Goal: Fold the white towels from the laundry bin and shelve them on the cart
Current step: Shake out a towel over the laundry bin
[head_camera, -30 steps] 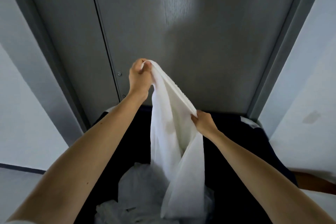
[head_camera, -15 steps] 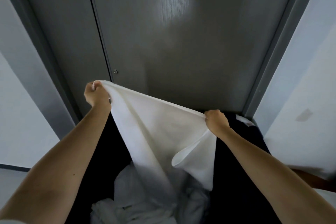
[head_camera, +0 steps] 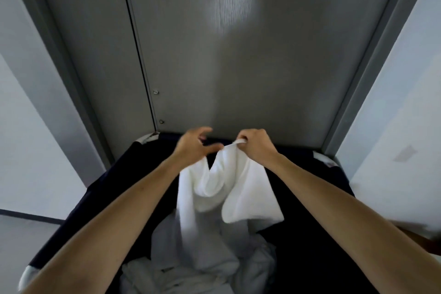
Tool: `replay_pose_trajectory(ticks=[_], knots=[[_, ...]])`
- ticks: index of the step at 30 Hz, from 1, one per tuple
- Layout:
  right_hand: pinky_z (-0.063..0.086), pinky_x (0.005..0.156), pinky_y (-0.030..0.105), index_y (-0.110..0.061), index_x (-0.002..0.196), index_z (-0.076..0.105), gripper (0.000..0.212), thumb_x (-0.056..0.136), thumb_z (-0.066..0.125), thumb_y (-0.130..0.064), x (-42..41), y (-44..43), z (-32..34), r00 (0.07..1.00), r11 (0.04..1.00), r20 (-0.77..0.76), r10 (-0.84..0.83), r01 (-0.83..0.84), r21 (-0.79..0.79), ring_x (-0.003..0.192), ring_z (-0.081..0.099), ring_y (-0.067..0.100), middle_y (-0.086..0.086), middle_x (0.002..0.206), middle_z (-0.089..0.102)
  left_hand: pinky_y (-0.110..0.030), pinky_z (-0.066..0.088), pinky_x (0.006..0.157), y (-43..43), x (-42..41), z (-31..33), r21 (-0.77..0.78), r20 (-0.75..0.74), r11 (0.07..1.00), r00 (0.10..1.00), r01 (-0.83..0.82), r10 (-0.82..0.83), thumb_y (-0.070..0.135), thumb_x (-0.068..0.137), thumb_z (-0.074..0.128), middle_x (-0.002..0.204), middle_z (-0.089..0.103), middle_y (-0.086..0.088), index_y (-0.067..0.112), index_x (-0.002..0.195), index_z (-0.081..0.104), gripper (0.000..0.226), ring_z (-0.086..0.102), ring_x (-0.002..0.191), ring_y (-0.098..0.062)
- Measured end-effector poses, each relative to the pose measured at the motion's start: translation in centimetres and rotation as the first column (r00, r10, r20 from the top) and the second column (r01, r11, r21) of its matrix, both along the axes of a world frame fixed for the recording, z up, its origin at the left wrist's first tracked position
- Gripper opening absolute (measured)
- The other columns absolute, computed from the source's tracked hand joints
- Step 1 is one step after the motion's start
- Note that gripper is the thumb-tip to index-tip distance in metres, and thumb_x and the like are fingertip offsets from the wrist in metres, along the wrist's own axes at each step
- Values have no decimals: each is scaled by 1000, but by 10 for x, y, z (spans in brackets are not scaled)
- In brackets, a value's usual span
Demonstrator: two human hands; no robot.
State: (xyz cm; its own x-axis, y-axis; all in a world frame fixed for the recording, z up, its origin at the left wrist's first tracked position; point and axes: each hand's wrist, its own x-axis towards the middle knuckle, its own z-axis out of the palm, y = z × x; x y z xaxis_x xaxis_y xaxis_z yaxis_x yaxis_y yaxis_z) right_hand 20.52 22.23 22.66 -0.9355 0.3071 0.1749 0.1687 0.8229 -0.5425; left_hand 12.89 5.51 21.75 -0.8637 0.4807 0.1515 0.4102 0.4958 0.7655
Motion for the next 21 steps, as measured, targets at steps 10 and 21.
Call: replay_pose_trajectory(ticks=[10,21], knots=[[32,60,25,-8,76,55,9,84,57,-11,12,0,0,1000,1000,-15,16,-16,-26,72,46,18,7,76,59,-20,33,53,39,16,0,144,-69,988,996,61,-51,17,91,55,60,47,3,5,77,64,20,39,58,-12],[41,70,29,-1,99,64,35,95,49,-32,29,44,-18,935,982,304,-181,190,0,94,60,32,15,97,63,-20,27,43,17,-23,17,367,149,854,930,-368,336,26,91,56,57,33,2,15,61,39,36,30,50,-12]])
